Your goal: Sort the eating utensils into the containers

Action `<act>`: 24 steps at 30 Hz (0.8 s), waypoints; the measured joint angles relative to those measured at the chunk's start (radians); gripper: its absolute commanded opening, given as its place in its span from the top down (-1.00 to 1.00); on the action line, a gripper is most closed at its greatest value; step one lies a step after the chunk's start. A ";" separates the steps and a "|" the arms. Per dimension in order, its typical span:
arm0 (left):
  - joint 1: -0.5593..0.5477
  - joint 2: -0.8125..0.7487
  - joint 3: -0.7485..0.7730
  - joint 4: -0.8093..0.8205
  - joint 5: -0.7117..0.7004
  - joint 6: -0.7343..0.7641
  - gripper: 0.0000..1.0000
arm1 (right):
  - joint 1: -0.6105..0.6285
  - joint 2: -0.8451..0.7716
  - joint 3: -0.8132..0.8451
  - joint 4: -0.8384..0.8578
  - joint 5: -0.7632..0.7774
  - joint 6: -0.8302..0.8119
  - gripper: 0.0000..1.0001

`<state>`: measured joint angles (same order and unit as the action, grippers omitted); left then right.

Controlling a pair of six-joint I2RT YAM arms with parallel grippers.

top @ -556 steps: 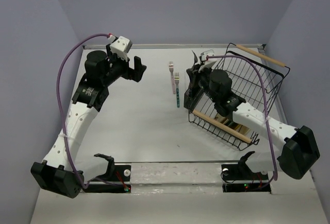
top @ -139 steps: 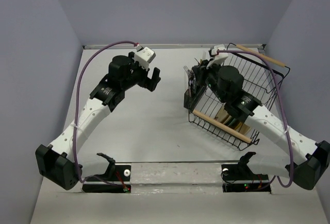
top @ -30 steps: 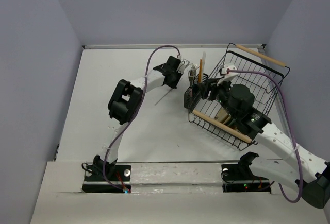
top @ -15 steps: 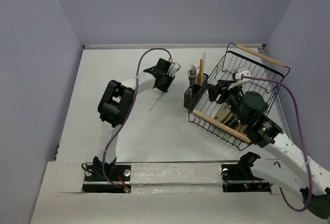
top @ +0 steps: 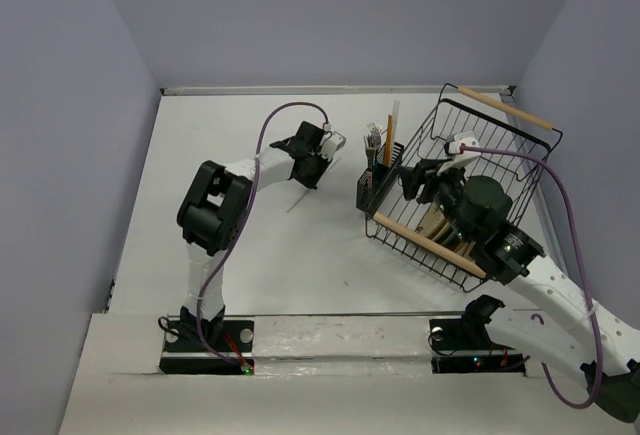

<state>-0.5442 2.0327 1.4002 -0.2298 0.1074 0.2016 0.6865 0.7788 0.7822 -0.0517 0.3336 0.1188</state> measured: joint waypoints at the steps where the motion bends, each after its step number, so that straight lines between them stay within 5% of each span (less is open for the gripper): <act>1: 0.000 0.000 -0.002 0.003 -0.001 0.001 1.00 | 0.000 0.001 0.000 -0.002 0.000 0.001 -0.21; 16: 0.129 -0.168 -0.150 0.014 0.176 -0.005 1.00 | 0.000 0.023 0.020 -0.062 -0.127 0.016 -0.29; 22: 0.194 -0.483 -0.136 -0.013 0.263 -0.023 1.00 | -0.001 0.084 0.106 -0.085 -0.284 0.061 -0.58; 24: 0.191 -0.582 -0.123 -0.013 0.286 -0.026 1.00 | -0.001 0.093 0.133 -0.083 -0.319 0.073 -0.85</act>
<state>-0.3531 1.4509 1.2770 -0.2428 0.3939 0.1761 0.6857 0.8722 0.9150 -0.1349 0.0147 0.1921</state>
